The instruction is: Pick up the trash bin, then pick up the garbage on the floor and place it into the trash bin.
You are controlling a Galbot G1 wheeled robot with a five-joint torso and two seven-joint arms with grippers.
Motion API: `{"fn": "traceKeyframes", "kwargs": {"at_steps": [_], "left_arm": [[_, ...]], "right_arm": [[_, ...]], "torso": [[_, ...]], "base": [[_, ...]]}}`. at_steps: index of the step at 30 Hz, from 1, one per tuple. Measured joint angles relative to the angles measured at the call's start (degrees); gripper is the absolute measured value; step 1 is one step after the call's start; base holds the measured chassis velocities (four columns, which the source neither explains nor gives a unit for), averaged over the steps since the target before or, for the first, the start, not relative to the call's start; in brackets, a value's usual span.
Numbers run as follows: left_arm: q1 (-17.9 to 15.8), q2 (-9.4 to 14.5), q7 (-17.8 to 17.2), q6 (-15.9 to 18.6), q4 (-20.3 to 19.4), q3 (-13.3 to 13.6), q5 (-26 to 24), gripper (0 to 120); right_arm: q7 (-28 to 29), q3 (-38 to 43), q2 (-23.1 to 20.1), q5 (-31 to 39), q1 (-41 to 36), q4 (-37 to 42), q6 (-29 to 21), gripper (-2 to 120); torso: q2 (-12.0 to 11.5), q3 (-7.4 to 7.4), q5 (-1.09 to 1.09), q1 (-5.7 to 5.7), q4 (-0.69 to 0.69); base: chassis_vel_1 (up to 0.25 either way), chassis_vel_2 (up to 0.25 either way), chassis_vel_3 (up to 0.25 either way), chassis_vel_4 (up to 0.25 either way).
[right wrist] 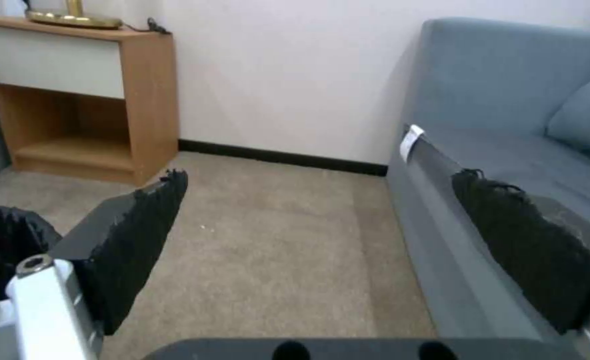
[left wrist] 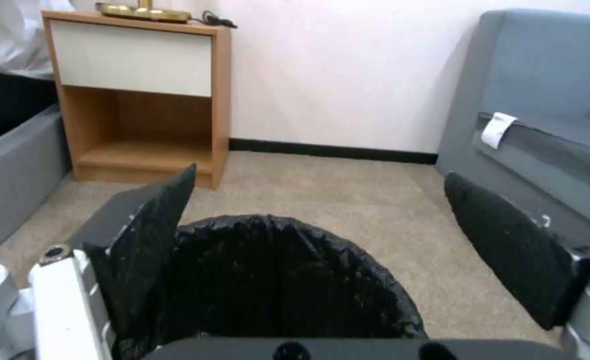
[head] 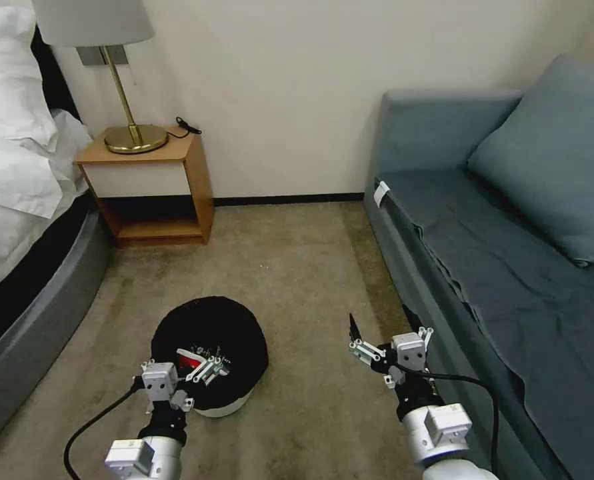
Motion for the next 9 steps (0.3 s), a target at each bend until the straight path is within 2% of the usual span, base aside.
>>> {"fn": "traceKeyframes", "kwargs": {"at_steps": [9], "left_arm": [[-0.11, -0.02, 0.15, -0.03, -0.13, 0.91, 0.82, 100]], "right_arm": [[-0.2, 0.96, -0.51, -0.71, -0.29, 0.05, 0.13, 100]], "torso": [[0.0, 0.0, 0.0, 0.0, 0.0]], "base": [[0.0, 0.0, 0.0, 0.0]]}}
